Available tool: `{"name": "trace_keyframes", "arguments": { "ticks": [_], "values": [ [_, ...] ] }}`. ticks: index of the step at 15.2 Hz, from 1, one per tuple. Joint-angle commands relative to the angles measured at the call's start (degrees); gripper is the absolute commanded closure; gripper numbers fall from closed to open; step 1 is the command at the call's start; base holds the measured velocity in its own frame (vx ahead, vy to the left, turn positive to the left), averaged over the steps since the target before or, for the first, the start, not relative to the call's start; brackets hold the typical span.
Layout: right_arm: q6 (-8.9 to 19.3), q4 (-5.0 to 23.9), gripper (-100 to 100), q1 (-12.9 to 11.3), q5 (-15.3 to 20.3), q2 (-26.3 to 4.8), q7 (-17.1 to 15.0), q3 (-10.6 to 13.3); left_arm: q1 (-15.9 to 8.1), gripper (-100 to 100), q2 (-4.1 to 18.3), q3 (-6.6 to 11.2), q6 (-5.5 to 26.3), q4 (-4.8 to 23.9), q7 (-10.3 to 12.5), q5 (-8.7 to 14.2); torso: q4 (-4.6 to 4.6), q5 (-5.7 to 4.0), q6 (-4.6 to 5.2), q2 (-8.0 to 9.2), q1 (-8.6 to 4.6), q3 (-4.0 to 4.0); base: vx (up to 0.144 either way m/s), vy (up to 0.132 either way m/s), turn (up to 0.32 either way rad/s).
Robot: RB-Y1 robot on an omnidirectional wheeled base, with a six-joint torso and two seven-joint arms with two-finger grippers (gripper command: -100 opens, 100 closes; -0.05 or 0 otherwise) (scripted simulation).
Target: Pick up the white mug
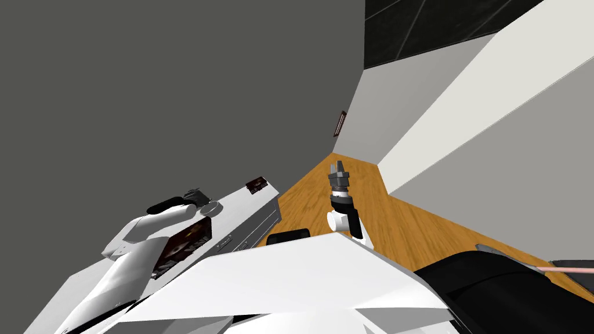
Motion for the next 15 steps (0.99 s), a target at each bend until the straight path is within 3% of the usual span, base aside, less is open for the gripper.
{"name": "trace_keyframes", "arguments": {
  "ticks": [1, 2, 4, 5, 7, 8, 10, 11, 13, 14, 15],
  "values": [
    [0.0, 0.0, 0, 0.0, 0.0, 0.0, 0.0, 0.0, -0.6, -100, 0.11, 0.4, 2.33, 0.95, 0.55, -0.07, 0.0, 0.0, 0.0, 0.0, 0.0, 0.0, -0.003, 0.003, -0.066],
    [0.0, 0.0, 0, 0.0, 0.0, 0.0, 0.0, 0.0, -1.95, -100, 0.82, 1.63, 3.95, 3.35, 1.74, 0.43, 0.0, 0.0, -0.02, 0.0, 0.01, 0.0, -0.005, 0.0, -0.154],
    [0.0, 0.0, 0, 0.0, 0.0, 0.0, 0.0, 0.0, -1.95, -100, 0.82, 1.63, 5.83, 3.8, 1.74, 0.43, 0.0, 0.0, 0.0, 0.0, 0.01, 0.0, -0.004, 0.004, -0.116],
    [0.0, 0.0, 0, 0.0, 0.0, 0.0, 0.0, 0.0, -3.26, -100, 1.5, 2.85, 7.49, 6.03, 2.9, 0.9, 0.0, 0.01, -0.03, 0.0, 0.02, 0.0, -0.003, 0.003, -0.136],
    [0.0, 0.0, 0, 0.0, 0.0, 0.0, 0.0, 0.0, -3.26, -100, 1.5, 2.85, 9.26, 6.59, 2.9, 0.9, 0.0, 0.01, 0.0, 0.0, 0.03, 0.0, -0.003, 0.007, -0.112],
    [0.0, 0.0, 0, 0.0, 0.0, 0.0, 0.0, 0.0, -4.51, -100, 2.14, 4.03, 10.79, 9.16, 4.04, 1.35, 0.0, 0.01, -0.04, 0.01, 0.04, 0.0, -0.004, 0.007, -0.103],
    [0.0, 0.0, 0, 0.0, 0.0, 0.0, 0.0, 0.0, -4.51, -100, 2.14, 4.03, 12.6, 9.32, 4.04, 1.35, 0.0, 0.01, 0.0, 0.01, 0.04, 0.0, -0.005, 0.01, -0.12],
    [0.0, 0.0, 0, 0.0, 0.0, 0.0, 0.0, 0.0, -5.71, -100, 2.75, 5.19, 14.21, 11.7, 5.13, 1.78, 0.0, 0.01, -0.03, 0.01, 0.04, 0.01, -0.006, 0.011, -0.13],
    [0.0, 0.0, 0, 0.0, 0.0, 0.0, 0.0, 0.0, -5.71, -100, 2.75, 5.19, 15.84, 11.98, 5.13, 1.78, 0.0, 0.01, -0.01, 0.01, 0.06, 0.01, -0.005, 0.015, -0.089],
    [0.0, 0.0, 0, 0.01, 0.0, 0.0, 0.0, -0.01, -6.84, -100, 3.32, 6.31, 17.62, 14.29, 6.19, 2.19, 0.0, 0.01, -0.04, 0.01, 0.06, 0.01, -0.004, 0.014, -0.112],
    [0.0, 0.0, 0, 0.0, 0.0, 0.0, 0.0, 0.0, -6.84, -100, 3.32, 6.31, 18.7, 14.56, 6.19, 2.19, 0.0, 0.01, -0.01, 0.01, 0.07, 0.0, -0.003, 0.017, -0.125]
  ]
}}
